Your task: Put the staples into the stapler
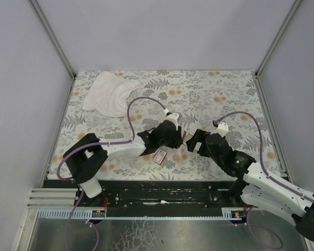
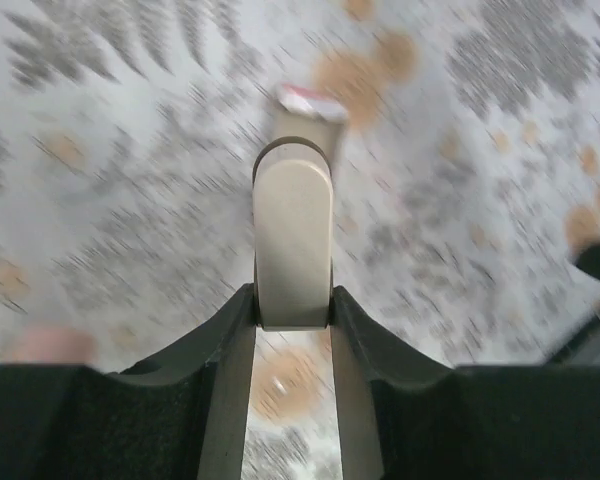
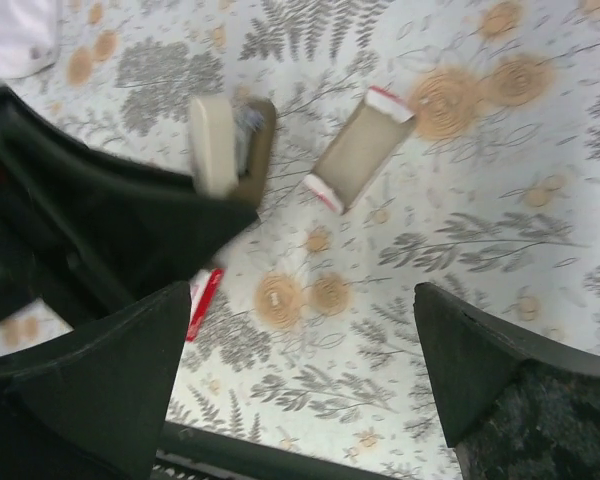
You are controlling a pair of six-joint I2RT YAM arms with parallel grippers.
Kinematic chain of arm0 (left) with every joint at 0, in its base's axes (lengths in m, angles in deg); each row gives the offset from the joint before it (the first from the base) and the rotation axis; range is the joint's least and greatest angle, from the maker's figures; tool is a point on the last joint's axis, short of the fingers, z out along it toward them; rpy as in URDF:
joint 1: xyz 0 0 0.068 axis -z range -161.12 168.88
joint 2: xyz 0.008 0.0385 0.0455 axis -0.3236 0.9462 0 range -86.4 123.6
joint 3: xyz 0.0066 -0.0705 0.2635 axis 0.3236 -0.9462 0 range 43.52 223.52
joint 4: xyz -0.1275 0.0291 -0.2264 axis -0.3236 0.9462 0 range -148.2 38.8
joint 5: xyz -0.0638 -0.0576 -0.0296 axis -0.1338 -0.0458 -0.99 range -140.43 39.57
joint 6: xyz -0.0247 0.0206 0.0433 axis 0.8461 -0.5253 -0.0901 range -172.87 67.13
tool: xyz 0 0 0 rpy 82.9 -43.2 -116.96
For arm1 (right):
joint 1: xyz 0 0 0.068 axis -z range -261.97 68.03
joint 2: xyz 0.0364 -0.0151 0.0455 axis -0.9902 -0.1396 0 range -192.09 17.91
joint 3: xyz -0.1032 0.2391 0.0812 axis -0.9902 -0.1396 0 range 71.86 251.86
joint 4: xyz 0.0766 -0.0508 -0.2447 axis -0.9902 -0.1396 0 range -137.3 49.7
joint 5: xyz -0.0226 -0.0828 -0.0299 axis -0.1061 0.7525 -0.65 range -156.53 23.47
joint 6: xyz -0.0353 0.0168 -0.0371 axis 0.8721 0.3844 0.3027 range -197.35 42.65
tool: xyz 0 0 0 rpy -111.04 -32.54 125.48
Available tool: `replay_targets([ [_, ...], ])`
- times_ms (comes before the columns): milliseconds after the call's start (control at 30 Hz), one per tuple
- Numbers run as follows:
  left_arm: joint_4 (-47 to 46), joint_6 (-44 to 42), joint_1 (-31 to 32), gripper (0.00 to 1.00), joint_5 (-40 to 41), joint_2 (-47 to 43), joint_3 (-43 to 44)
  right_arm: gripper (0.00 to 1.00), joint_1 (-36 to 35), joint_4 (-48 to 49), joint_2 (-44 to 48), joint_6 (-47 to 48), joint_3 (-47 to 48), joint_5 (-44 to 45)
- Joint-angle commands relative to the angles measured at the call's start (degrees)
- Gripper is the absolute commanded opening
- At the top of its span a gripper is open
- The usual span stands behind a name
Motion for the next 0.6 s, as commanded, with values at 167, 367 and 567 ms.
replay_targets([
  [167,8.2,-9.3,-8.4,0.00,-1.9,14.3,19.3,0.99,9.5,-1.5,-4.5,7.9,4.3,-1.5],
  [367,15.7,-11.7,-10.0,0.00,-2.8,23.2,28.2,0.99,12.9,-0.2,-6.4,8.6,4.3,-5.4],
  [567,17.5,-11.4,-10.6,0.07,-3.7,25.8,29.9,0.99,14.0,0.2,-7.6,8.9,4.6,-6.6],
])
